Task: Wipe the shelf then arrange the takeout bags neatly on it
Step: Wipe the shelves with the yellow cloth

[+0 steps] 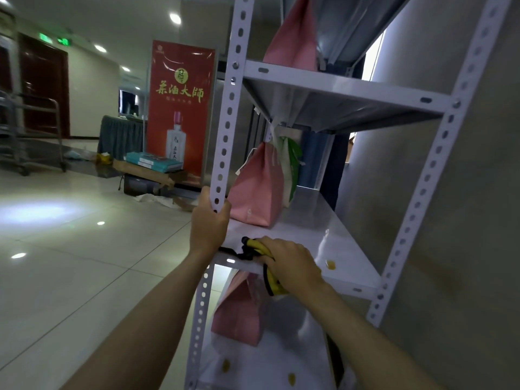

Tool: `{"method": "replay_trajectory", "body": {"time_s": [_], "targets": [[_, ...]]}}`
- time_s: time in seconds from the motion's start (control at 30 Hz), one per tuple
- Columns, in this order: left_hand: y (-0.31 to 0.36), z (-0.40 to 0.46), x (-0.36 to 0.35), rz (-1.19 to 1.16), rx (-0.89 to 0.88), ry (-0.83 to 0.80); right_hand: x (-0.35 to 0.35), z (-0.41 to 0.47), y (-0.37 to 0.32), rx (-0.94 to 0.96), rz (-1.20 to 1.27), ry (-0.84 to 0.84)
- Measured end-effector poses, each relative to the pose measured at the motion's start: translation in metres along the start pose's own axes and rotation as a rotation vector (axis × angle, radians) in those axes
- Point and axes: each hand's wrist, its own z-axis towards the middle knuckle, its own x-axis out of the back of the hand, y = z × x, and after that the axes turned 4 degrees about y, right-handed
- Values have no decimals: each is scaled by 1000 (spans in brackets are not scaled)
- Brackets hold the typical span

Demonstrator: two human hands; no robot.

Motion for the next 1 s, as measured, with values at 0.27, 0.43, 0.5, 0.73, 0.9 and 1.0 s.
{"method": "replay_trajectory", "body": {"time_s": [0.27,0.43,0.5,0.73,0.9,1.0], "targets": [[-4,0,-4,55,-41,40,45,-1,69,-346,93,132],[-11,-1,-9,70,-12,76,42,-18,117,-697,231,143],[-13,-2,-10,68,-21,84,28,-21,121,-738,172,105],[-13,-2,-12,68,-50,133,15,-11,114,-692,58,21],[-15,0,-12,69,-39,131,12,-2,89,-660,66,21],[-14,-1,-11,55,-45,123,8,9,66,-626,76,10]]}}
